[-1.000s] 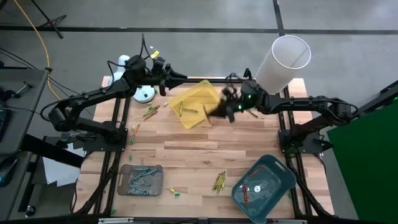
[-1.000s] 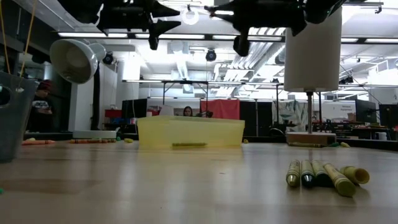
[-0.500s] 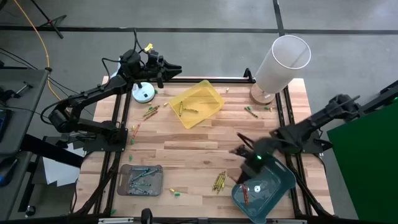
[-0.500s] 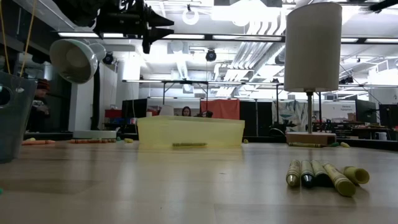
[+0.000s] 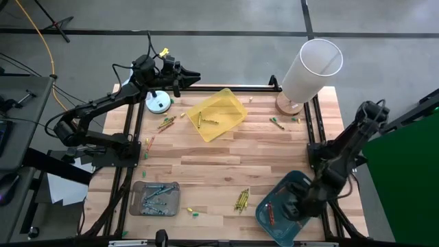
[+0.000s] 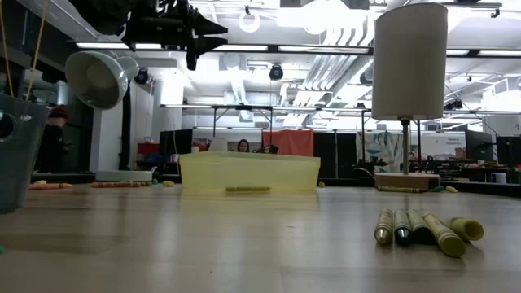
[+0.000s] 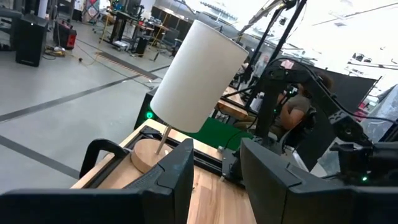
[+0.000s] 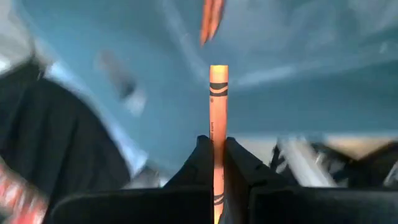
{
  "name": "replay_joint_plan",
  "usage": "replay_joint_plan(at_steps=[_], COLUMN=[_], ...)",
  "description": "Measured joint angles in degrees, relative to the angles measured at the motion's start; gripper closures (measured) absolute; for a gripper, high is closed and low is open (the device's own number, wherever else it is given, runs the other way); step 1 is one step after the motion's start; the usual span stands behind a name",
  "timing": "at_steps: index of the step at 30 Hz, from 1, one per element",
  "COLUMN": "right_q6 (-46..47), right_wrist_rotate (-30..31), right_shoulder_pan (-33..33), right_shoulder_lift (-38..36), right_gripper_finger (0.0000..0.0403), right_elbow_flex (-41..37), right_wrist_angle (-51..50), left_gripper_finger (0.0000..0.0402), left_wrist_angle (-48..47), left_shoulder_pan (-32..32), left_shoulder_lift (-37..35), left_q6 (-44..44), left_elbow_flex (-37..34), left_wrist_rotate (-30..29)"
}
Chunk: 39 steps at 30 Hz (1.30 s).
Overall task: Sort crayons
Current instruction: Put the orange crayon into the green bin, then put the green crayon into the yellow bin
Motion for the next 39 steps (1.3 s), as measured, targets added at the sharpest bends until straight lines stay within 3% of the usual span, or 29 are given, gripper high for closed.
replay_joint_plan(at_steps=[10,25,31,39], right_q6=[0.41,1.71,2.64,-7.2], right_wrist_rotate=[-2.76,-0.88,-0.85,-0.76], right_shoulder_pan=[-3.92,-6.08,-6.2,-6.21], right_shoulder_lift=[4.59,10.78,9.76,4.02], right_gripper_finger=[0.0403,0.0397,0.0329,0.0231], right_elbow_flex=[0.0,0.0,0.0,1.03], right_wrist_angle=[-16.68,-17.0,-16.42,-14.77], left_gripper_finger=[0.0284,0.0284,0.0284,0.0284], left_wrist_angle=[-0.02,-0.01,-0.02,0.01], left_shoulder_pan=[0.0,0.0,-0.04,-0.04], left_shoulder_lift=[0.0,0.0,0.0,0.0], left_q6=[0.0,-0.58,-0.57,-0.53], left_elbow_flex=[0.0,0.0,0.0,0.02], left_wrist_rotate=[-0.11,-0.25,-0.16,-0.09])
